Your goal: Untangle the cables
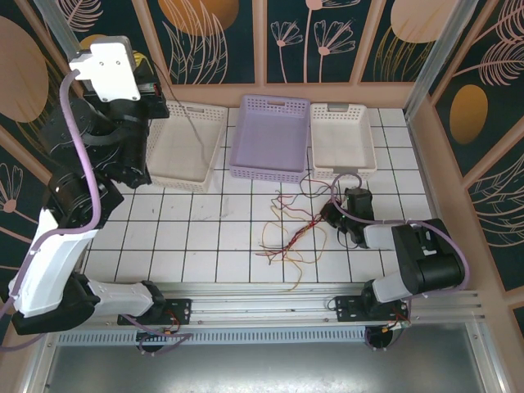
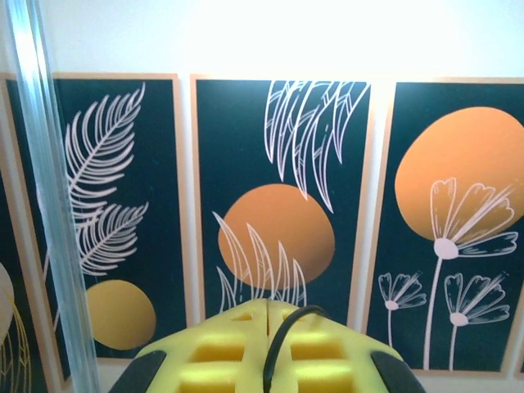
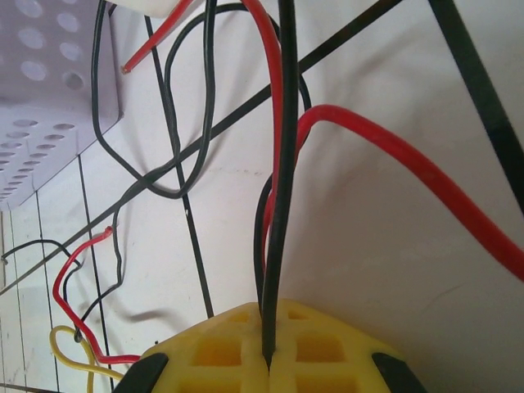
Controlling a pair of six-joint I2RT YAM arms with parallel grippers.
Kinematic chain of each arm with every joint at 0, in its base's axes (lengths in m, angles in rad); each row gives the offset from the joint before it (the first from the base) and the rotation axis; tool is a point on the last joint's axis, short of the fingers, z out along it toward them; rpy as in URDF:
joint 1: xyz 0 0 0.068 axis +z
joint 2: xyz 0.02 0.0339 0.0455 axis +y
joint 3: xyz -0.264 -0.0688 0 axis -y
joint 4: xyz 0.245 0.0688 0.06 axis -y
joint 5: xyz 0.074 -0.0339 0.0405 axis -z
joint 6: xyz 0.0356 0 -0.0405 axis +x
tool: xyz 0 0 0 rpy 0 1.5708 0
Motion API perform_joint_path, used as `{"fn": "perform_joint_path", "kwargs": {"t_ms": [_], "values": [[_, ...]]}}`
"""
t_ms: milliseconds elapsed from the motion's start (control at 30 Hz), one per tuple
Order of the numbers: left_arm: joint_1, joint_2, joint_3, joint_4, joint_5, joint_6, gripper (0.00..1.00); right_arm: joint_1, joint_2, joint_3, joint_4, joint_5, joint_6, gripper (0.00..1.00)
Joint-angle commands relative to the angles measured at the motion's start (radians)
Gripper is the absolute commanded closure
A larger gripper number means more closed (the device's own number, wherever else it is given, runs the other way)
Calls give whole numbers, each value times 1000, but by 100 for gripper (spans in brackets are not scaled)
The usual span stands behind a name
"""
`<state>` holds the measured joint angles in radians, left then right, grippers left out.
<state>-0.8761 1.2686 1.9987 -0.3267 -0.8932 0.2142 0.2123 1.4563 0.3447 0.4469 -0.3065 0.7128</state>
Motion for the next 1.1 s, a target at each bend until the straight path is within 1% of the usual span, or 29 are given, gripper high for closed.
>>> {"fn": "perform_joint_path", "kwargs": {"t_ms": [0,167,333,533,767,867,1067], "values": [[5,24,-15,144,-38,125,100,12,-9,-18,44,-28,-24,100],[12,36,-43,271,-50,215,100,13,-17,-24,55,-33,-29,100],[47,67,-40,335,-28,243,100,18,-15,-24,61,-39,-30,100],[132,88,-53,396,21,224,100,30,-17,-18,61,-36,-38,100],[190,114,-59,505,55,279,100,64,-14,-9,55,-30,-47,100],[232,124,-85,560,74,307,100,90,-13,-3,56,-29,-50,100],[325,149,-116,615,113,295,100,122,1,11,56,-33,-56,100]]}}
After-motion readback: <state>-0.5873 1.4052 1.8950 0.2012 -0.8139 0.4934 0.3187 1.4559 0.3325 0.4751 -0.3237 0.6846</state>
